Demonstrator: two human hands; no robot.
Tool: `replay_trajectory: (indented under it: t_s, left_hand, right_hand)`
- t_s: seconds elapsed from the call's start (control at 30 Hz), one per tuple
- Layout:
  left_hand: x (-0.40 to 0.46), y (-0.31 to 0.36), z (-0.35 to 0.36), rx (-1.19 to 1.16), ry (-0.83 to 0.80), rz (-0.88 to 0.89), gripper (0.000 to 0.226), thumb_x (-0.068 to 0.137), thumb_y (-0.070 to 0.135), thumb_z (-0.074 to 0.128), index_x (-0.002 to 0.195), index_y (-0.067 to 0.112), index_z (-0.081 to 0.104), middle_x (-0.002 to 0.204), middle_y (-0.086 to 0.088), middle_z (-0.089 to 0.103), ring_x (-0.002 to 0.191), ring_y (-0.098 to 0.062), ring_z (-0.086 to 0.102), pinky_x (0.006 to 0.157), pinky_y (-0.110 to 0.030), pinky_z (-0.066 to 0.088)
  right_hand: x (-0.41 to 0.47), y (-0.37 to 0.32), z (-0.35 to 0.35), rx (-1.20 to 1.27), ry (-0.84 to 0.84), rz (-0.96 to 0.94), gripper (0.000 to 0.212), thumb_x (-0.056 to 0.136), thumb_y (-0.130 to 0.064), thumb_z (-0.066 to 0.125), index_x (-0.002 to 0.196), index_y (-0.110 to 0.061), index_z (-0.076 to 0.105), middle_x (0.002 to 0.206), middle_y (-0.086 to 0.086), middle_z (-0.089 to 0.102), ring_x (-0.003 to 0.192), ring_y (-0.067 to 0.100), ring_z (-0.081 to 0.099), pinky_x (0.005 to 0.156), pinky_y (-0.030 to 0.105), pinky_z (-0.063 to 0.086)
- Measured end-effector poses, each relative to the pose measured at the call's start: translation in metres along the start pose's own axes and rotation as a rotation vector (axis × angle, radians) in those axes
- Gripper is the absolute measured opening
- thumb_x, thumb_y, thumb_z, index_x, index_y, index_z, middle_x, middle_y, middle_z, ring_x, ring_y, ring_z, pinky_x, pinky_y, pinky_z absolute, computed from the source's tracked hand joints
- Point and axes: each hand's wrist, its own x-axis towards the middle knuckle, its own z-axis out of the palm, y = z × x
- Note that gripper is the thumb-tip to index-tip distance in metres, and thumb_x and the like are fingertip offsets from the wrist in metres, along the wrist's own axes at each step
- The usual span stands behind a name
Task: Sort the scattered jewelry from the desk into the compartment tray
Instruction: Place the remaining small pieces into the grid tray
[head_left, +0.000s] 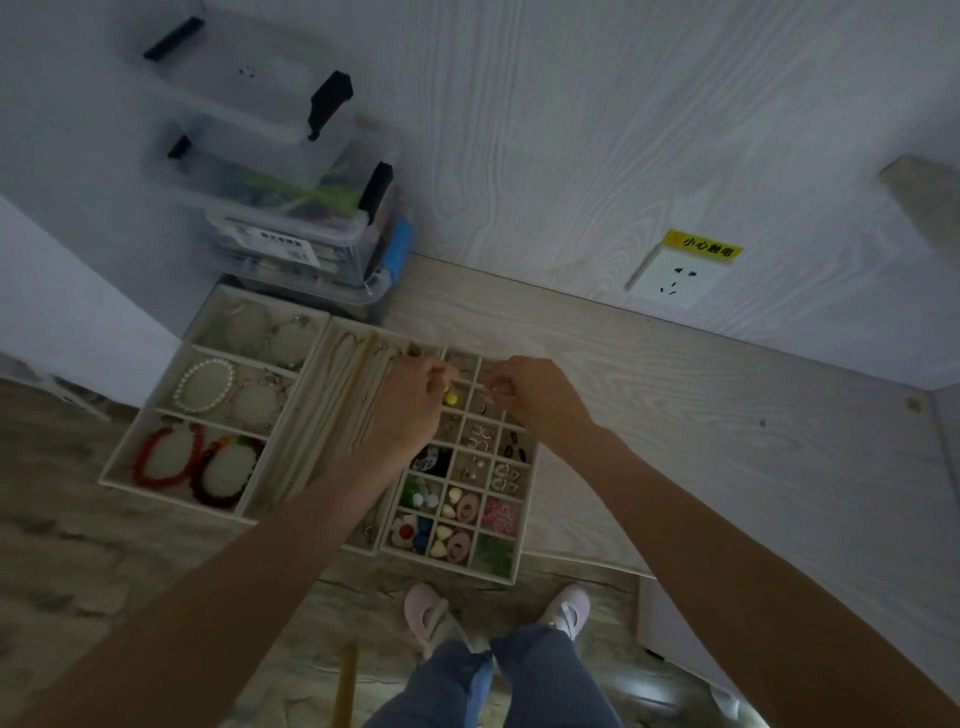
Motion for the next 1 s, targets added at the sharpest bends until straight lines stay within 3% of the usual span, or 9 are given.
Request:
replay_trajectory:
  t_s: [0.13, 0.27, 0.63, 0.8, 0.9, 1.0]
  left_hand:
    - [0.001, -0.01, -0.002, 0.073, 0.009, -0.014, 0.025, 0.098, 0.013, 0.043, 0.104, 0.009, 0.067, 0.108, -0.01, 0.062, 0.093, -0.016, 0.058, 0.07, -0.012, 0.033]
    - [-0.006, -0.012, -0.004, 0.099, 0.0, -0.008, 0.025, 0.098, 0.015, 0.042, 0.103, 0.011, 0.067, 0.109, -0.007, 0.061, 0.099, -0.017, 0.057, 0.079, -0.019, 0.037]
    - [-0.008, -0.014, -0.004, 0.105, -0.026, 0.009, 0.024, 0.098, 0.016, 0.044, 0.101, 0.014, 0.068, 0.11, -0.008, 0.06, 0.099, -0.015, 0.056, 0.078, -0.016, 0.035]
    - [-0.01, -0.012, -0.005, 0.115, -0.029, 0.027, 0.022, 0.098, 0.017, 0.045, 0.102, 0.014, 0.066, 0.112, -0.007, 0.056, 0.098, -0.014, 0.054, 0.074, -0.012, 0.032]
    - [-0.012, -0.013, -0.005, 0.151, -0.032, 0.051, 0.019, 0.097, 0.018, 0.048, 0.103, 0.016, 0.065, 0.112, -0.006, 0.054, 0.093, -0.013, 0.054, 0.078, -0.02, 0.04]
    - [-0.015, -0.015, -0.007, 0.356, -0.056, 0.133, 0.024, 0.094, 0.016, 0.05, 0.116, 0.018, 0.059, 0.123, -0.004, 0.05, 0.111, -0.02, 0.049, 0.093, -0.034, 0.042]
  right_hand:
    - [0.004, -0.002, 0.004, -0.236, -0.086, -0.061, 0.022, 0.094, -0.017, 0.048, 0.106, -0.008, 0.064, 0.108, 0.011, 0.062, 0.1, 0.028, 0.059, 0.079, 0.032, 0.045]
    - [0.005, -0.003, 0.01, -0.391, -0.012, -0.146, 0.023, 0.096, -0.013, 0.043, 0.11, -0.008, 0.06, 0.109, 0.009, 0.062, 0.1, 0.027, 0.061, 0.074, 0.032, 0.046]
    - [0.005, 0.006, 0.023, -0.431, 0.031, -0.285, 0.012, 0.08, 0.002, 0.064, 0.089, -0.003, 0.068, 0.085, 0.011, 0.064, 0.073, 0.029, 0.067, 0.056, 0.031, 0.05]
    - [-0.003, 0.0, 0.008, -0.291, 0.015, -0.164, 0.025, 0.096, -0.015, 0.047, 0.114, -0.008, 0.062, 0.109, 0.009, 0.063, 0.1, 0.026, 0.061, 0.079, 0.033, 0.047]
    - [-0.007, 0.0, 0.007, -0.221, 0.052, -0.042, 0.023, 0.094, -0.019, 0.051, 0.107, -0.009, 0.067, 0.106, 0.008, 0.063, 0.099, 0.024, 0.06, 0.076, 0.029, 0.044]
    - [-0.009, -0.006, 0.013, -0.259, -0.003, 0.053, 0.021, 0.093, -0.02, 0.053, 0.099, -0.005, 0.066, 0.1, 0.012, 0.065, 0.095, 0.027, 0.062, 0.07, 0.03, 0.044]
